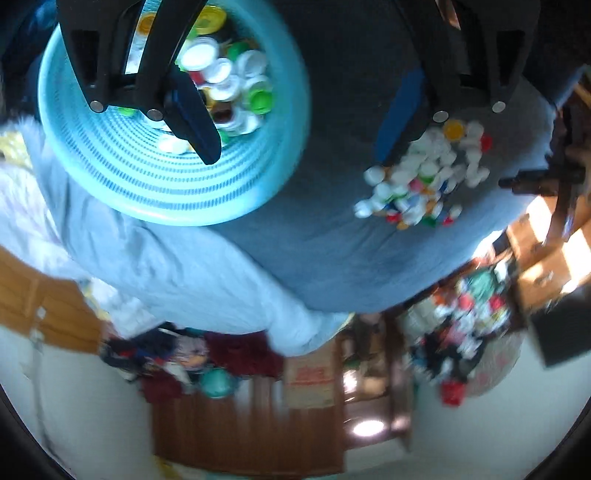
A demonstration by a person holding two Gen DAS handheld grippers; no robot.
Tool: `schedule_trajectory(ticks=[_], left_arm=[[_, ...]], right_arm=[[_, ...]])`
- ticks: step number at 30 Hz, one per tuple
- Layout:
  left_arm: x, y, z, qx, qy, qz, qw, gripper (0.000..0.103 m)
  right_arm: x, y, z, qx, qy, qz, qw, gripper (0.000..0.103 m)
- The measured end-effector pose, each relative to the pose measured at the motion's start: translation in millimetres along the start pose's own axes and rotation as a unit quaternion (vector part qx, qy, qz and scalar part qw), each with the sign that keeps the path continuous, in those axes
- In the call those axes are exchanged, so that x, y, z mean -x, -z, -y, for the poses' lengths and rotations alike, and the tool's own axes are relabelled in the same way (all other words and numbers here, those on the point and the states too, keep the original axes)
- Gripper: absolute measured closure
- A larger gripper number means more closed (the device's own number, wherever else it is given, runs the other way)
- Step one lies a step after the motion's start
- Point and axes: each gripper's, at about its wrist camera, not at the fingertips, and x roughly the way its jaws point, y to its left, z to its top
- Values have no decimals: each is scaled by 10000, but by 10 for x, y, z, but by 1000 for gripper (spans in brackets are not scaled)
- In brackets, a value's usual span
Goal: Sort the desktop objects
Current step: 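Grasp a white cap with the left tool while the right tool grasps a white cap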
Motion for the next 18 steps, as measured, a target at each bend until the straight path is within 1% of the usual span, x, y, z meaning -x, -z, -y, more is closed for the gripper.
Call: schedule_trajectory(ticks=[1,3,6,8,10,11,12,13,15,16,17,18], left_arm=[[-68,20,-19,-18,36,-15,10000,54],[-155,23,33,-97,259,-15,9996,54],[-347,-9,162,-353,418,-25,9985,54],[-470,-36,223,-522,320,-89,9981,54],[-534,-53,243,-581,343,-142,9976,54],[-546,-58,240,-611,334,-145,9975,60],[-542,-67,230,-647,334,-145,9972,73],[-532,-75,208,-653,330,-171,9972,79],[-453,-79,162,-634,321,-104,9974,79],[-420,-85,165,-641,312,-42,9974,79],[-358,-81,154,-628,321,40,9975,79],[-336,-76,132,-601,338,83,9976,79]], right_arm=[[-30,-2,-55,59,-66,-37,10000,14],[-93,-8,-153,99,-230,-123,9996,14],[-187,-8,-226,34,-369,-309,9988,14],[-236,-8,-292,42,-392,-412,9984,14],[-281,-26,-343,32,-392,-463,9982,14],[-310,-37,-350,-5,-422,-520,9978,14],[-354,-46,-364,-63,-473,-597,9971,16],[-387,-62,-373,-106,-538,-658,9963,19],[-486,-91,-420,-192,-713,-790,9941,35],[-534,-112,-444,-234,-812,-809,9931,39],[-578,-131,-466,-258,-887,-790,9926,45],[-648,-162,-504,-259,-898,-779,9926,46]])
